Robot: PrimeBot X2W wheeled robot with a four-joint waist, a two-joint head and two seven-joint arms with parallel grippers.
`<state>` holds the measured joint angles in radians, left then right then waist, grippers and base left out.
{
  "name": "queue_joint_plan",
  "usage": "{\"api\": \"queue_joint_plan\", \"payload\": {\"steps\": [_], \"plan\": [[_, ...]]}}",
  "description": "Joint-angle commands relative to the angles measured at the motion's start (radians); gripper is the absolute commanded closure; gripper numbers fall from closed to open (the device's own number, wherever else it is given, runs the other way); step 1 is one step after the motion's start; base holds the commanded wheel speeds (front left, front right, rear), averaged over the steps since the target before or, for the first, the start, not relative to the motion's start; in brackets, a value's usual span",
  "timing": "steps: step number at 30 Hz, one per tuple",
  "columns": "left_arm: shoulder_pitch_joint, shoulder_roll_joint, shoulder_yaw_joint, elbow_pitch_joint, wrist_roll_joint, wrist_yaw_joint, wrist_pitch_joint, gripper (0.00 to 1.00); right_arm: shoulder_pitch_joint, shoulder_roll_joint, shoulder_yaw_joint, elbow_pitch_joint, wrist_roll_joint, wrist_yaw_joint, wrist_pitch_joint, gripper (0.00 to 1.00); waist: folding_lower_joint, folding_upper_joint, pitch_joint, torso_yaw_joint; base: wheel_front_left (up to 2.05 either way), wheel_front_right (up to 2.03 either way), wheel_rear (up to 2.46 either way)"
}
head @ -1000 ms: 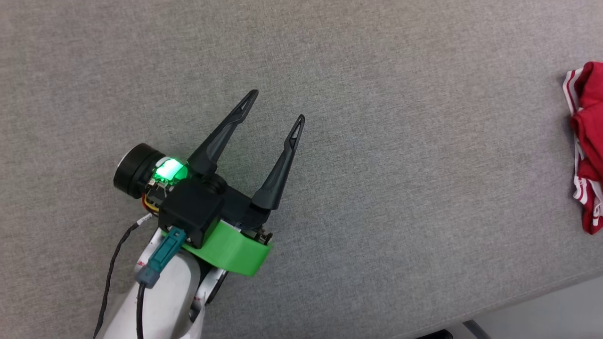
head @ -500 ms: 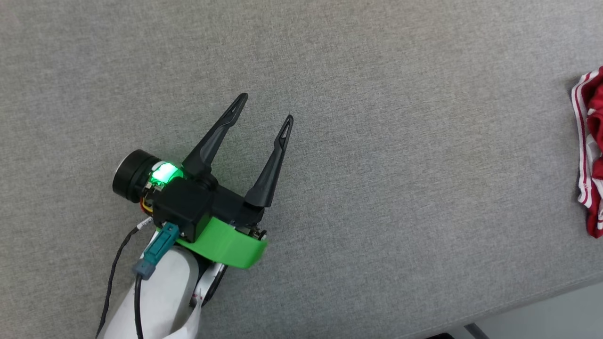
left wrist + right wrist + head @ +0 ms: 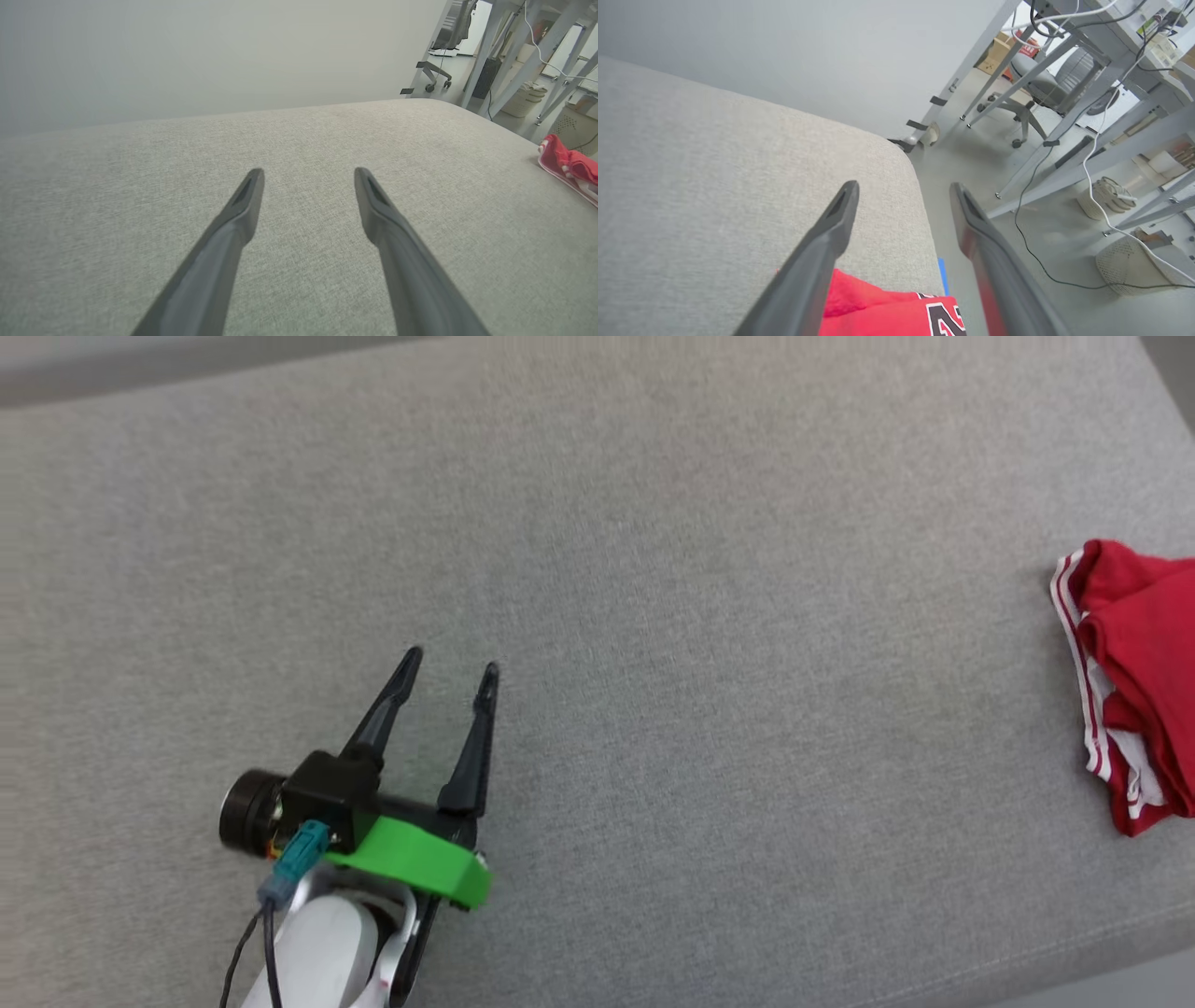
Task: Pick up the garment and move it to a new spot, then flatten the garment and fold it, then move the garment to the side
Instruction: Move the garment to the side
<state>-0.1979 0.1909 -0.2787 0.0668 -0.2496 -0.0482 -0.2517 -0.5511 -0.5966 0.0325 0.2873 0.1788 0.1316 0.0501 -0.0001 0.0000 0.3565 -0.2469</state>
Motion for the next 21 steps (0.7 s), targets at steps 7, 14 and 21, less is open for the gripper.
{"api": "queue_joint_plan", "payload": {"steps": [7,14,21], "plan": [[0.078,-0.032,0.063,0.034,-0.028,0.016,-0.010,0.00,0.204,0.199,-0.074,-0.248,0.026,-0.001,-0.033,0.00,0.0001,0.0000,-0.205,0.115,0.00,0.00,0.00],[0.123,-0.064,0.099,0.046,-0.007,0.018,-0.010,0.00,0.390,0.335,-0.051,-0.332,0.061,-0.001,-0.115,0.00,0.0001,0.0000,-0.255,0.186,0.00,0.00,0.00],[0.160,-0.095,0.153,0.070,0.001,0.025,-0.010,0.00,0.472,0.442,-0.009,-0.307,0.083,-0.001,-0.189,0.00,0.0001,0.0000,-0.289,0.235,0.00,0.00,0.00]]}}
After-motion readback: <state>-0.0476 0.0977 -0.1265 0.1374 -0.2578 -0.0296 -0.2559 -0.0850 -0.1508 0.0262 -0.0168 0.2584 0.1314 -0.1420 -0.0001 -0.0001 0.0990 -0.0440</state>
